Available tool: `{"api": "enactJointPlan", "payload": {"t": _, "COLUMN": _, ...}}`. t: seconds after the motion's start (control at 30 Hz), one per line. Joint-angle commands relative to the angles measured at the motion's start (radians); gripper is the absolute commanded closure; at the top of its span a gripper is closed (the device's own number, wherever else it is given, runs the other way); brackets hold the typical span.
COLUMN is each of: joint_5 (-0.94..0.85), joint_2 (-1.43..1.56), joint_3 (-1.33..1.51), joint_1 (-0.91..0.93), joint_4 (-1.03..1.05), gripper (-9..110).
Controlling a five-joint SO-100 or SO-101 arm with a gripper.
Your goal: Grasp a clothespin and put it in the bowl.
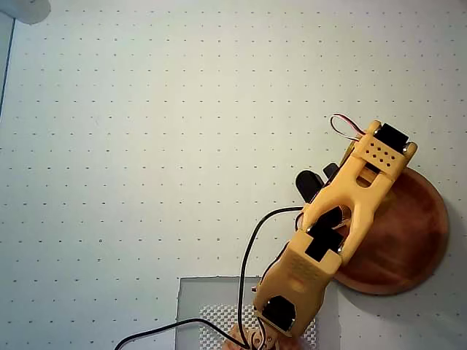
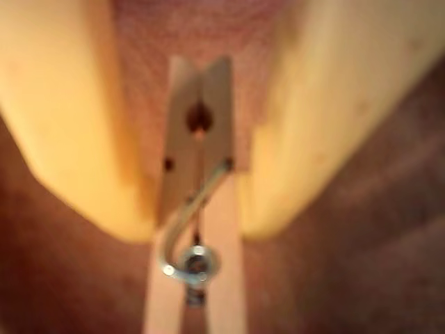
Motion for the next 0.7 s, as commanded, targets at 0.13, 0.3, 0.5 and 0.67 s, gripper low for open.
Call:
{"api": "enactJointPlan", "payload": {"t": 0.13, "joint_5": 0.005, "joint_2": 0.017, "joint_3": -0.147, "joint_1": 0.0, "joint_4": 0.005, "gripper": 105}}
{"api": "enactJointPlan", "payload": {"t": 0.3, "joint_5": 0.003, "joint_2": 0.017, "joint_3": -0.198, "joint_1": -0.009, "joint_4": 0.005, "gripper": 105}}
{"api": "enactJointPlan", "payload": {"t": 0.5, "joint_5": -0.006, "joint_2": 0.017, "joint_3": -0.229, "joint_1": -0.012, "joint_4": 0.005, "gripper": 105}}
{"api": "enactJointPlan", "payload": {"t": 0.67, "joint_5": -0.008, "joint_2": 0.015, "joint_3": -0.247, "joint_1": -0.005, "joint_4": 0.005, "gripper": 105}}
